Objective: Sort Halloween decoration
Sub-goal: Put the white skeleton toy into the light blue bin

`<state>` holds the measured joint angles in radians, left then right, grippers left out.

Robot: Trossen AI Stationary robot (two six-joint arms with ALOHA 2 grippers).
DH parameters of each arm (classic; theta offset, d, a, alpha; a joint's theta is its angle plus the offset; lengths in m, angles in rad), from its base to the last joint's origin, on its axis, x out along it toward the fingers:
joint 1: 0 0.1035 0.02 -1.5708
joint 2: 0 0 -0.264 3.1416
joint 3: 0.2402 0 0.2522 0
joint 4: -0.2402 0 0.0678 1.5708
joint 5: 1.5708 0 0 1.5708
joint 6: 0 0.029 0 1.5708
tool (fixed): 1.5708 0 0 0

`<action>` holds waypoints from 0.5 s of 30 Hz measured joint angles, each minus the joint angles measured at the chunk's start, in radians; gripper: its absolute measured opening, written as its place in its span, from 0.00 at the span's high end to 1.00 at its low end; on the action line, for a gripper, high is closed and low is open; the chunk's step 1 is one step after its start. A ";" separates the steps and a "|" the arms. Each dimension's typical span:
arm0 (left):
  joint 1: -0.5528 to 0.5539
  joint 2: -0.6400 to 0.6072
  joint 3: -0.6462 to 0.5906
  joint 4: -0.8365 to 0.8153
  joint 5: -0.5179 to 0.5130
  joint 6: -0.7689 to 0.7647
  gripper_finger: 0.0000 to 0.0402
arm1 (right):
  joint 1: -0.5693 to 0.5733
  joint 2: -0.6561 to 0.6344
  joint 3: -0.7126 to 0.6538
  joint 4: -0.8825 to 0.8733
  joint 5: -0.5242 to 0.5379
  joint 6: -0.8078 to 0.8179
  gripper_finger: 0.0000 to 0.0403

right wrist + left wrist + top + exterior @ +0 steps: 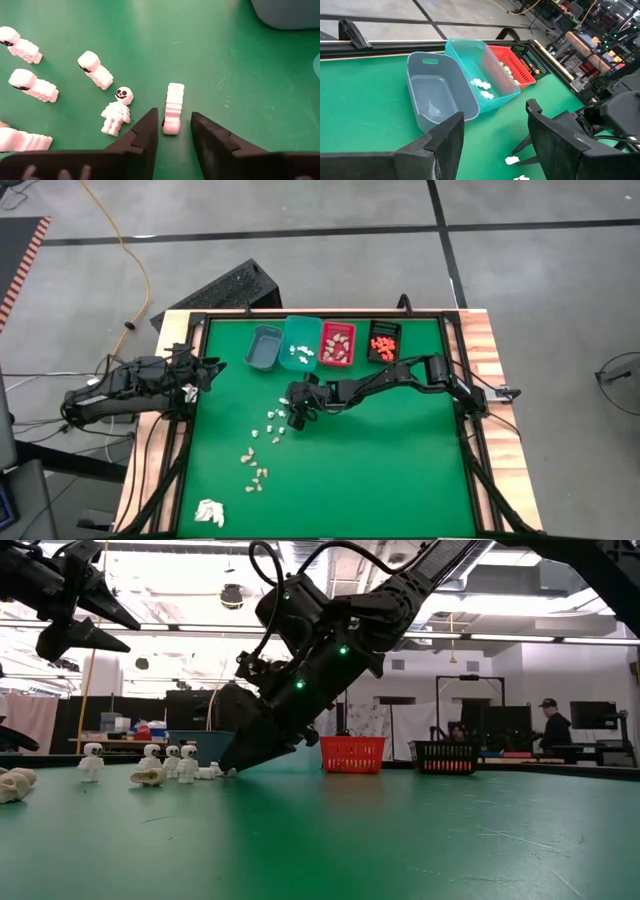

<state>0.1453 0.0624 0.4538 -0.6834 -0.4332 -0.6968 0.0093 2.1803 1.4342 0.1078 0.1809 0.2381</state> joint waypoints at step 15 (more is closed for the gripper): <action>0.000 0.000 0.000 0.000 0.000 0.000 0.48 | -0.003 -0.002 0.020 -0.008 -0.002 -0.003 0.99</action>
<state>0.1455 0.0624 0.4538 -0.6838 -0.4332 -0.6968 0.0062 2.1784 1.4539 0.1001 0.1791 0.2348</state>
